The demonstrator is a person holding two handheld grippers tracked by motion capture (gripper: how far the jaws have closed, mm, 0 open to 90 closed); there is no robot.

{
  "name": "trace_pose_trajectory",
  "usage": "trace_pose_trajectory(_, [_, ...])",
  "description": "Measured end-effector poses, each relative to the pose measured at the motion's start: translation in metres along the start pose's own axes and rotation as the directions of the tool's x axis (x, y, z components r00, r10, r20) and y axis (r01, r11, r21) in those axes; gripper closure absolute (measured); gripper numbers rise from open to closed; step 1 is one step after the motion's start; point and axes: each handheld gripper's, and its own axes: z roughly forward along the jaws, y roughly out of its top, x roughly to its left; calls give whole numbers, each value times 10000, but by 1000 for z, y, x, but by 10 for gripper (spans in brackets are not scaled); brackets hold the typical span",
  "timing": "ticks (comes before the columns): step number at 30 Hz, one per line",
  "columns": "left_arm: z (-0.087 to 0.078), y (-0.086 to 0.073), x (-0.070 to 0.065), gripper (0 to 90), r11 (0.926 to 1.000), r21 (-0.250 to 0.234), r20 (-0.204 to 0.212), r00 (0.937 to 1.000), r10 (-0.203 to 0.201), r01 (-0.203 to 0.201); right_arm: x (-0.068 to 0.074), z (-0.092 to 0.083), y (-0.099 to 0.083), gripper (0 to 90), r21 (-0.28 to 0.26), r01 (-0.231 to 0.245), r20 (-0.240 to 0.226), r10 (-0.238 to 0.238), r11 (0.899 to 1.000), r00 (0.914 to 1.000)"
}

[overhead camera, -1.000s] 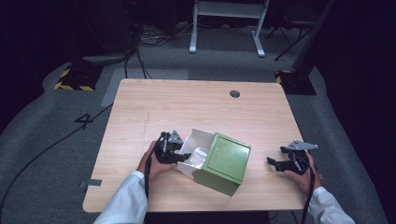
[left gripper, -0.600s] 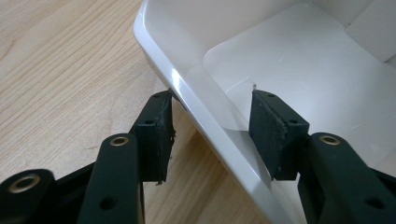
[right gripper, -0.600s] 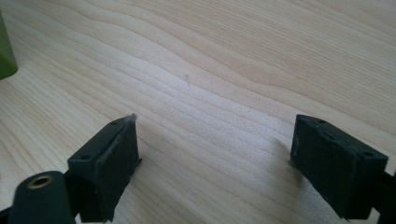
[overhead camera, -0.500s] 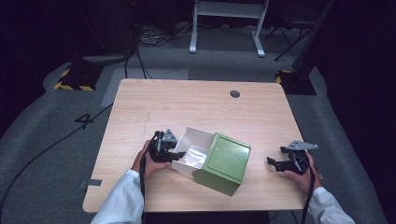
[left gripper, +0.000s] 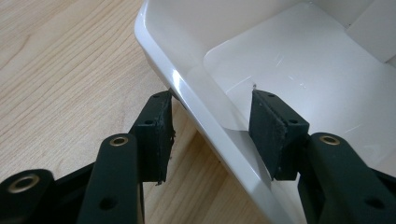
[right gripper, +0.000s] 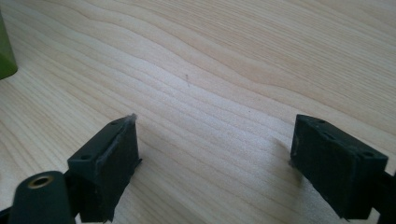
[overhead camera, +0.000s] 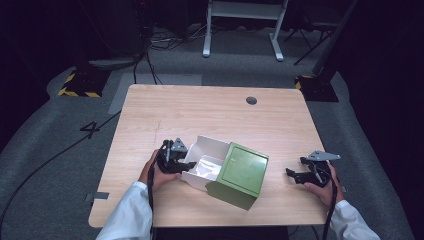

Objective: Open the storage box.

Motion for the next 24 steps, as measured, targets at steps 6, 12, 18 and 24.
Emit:
trace_pose_trajectory(6, [-1,-2,3,506,9999,-10,-42,9999,-118,118,0,0,0,151,3,-10,-1,10,10000,10000])
trace_pose_trajectory(12, [-4,-2,3,467,9994,-328,-117,9999,-117,113,0,0,0,151,0,0,2,0,10000,10000])
trace_pose_trajectory(18, [-14,-2,5,374,9972,-706,-333,9991,-254,230,0,0,0,151,3,-11,-3,11,10000,10000])
trace_pose_trajectory(24, [-26,-4,5,323,9941,-1071,-792,9966,-245,159,0,0,0,151,-2,-3,1,3,10000,10000])
